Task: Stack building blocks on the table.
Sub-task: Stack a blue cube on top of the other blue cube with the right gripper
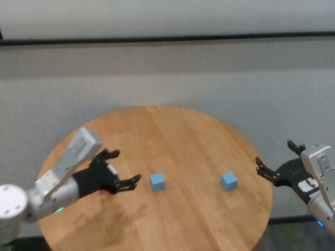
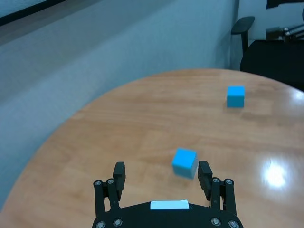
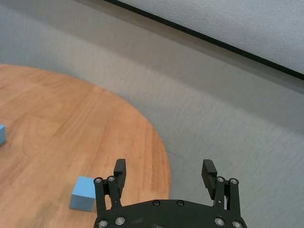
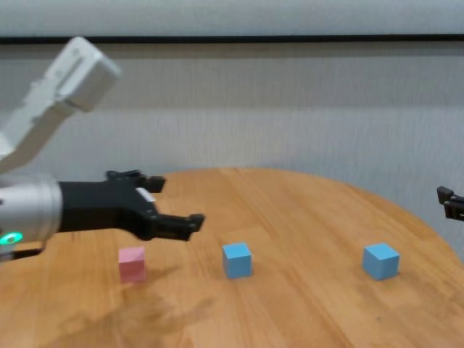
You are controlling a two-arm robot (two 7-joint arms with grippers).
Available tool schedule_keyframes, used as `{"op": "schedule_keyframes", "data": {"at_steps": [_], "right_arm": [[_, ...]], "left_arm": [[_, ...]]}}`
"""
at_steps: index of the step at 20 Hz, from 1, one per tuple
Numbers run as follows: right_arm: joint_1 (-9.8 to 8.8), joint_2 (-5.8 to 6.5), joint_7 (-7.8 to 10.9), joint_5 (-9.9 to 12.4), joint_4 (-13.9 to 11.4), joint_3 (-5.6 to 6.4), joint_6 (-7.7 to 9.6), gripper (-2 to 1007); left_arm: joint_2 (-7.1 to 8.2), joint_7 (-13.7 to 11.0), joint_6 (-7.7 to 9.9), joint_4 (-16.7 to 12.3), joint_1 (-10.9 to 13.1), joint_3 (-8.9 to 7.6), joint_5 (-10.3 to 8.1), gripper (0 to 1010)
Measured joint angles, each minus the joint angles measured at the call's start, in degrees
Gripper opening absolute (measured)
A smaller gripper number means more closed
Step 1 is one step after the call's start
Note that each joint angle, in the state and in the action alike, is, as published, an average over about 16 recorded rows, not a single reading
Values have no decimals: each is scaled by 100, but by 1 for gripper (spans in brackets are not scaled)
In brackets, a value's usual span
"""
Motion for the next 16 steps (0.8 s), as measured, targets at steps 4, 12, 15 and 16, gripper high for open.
{"op": "schedule_keyframes", "data": {"at_steps": [4,12,15,16], "right_arm": [[-10,-3,7,11,-18,6,12,1005],[-173,-82,74,328,-388,152,400,1005],[-280,-155,84,554,-618,258,702,1005],[-321,-188,85,644,-699,301,821,1005]], "left_arm": [[225,27,-80,-228,215,-99,-56,1003],[408,66,-192,-367,399,-190,-85,1003],[391,58,-183,-350,382,-183,-84,1003],[386,56,-180,-344,377,-180,-84,1003]]}}
